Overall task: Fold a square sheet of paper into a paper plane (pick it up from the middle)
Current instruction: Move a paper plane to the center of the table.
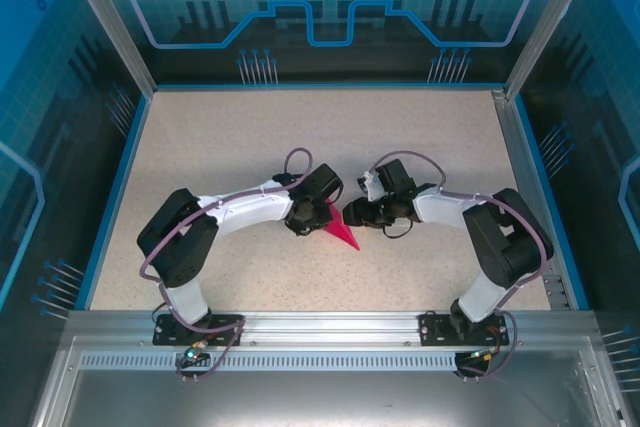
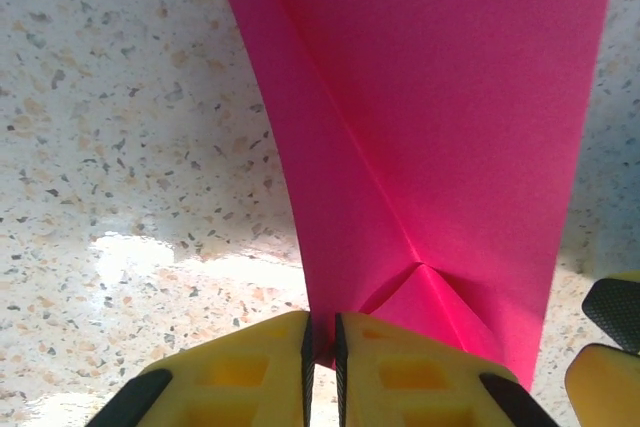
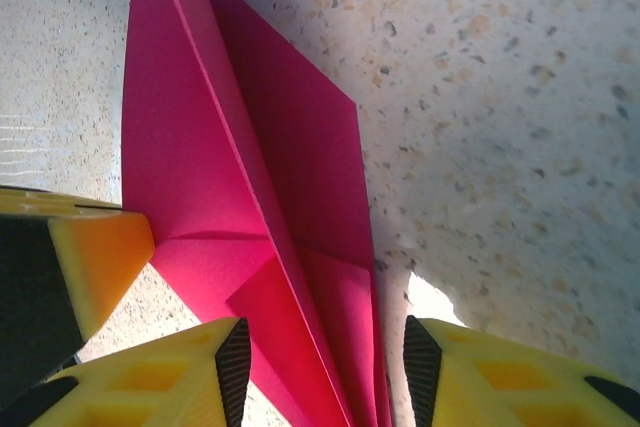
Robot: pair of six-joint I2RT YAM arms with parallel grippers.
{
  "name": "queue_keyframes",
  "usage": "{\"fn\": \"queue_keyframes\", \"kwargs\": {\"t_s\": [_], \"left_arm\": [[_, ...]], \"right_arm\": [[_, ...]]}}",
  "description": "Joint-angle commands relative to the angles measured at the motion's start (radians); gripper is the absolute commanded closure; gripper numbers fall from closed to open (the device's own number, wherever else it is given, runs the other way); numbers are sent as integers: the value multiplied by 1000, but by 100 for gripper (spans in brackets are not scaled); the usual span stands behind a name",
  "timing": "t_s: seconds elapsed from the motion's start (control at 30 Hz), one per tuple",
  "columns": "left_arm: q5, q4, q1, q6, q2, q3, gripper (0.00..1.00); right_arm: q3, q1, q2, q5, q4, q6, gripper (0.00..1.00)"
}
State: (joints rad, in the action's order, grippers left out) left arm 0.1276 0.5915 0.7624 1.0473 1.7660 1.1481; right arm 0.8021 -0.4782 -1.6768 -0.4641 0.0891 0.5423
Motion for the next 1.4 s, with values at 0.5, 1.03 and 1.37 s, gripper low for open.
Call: {"fn": "queue_keyframes", "kwargs": {"t_s": [0.5, 1.03, 1.37], "left_arm": [[23, 6, 5, -4, -39, -38, 82], [26, 14, 5, -10, -39, -30, 81], [26, 12, 3, -11, -42, -33, 81]], "right_arm": [[71, -63, -62, -42, 60, -87, 54], [121, -119, -32, 23, 142, -173, 51], [183, -182, -82, 172, 234, -224, 65]]}}
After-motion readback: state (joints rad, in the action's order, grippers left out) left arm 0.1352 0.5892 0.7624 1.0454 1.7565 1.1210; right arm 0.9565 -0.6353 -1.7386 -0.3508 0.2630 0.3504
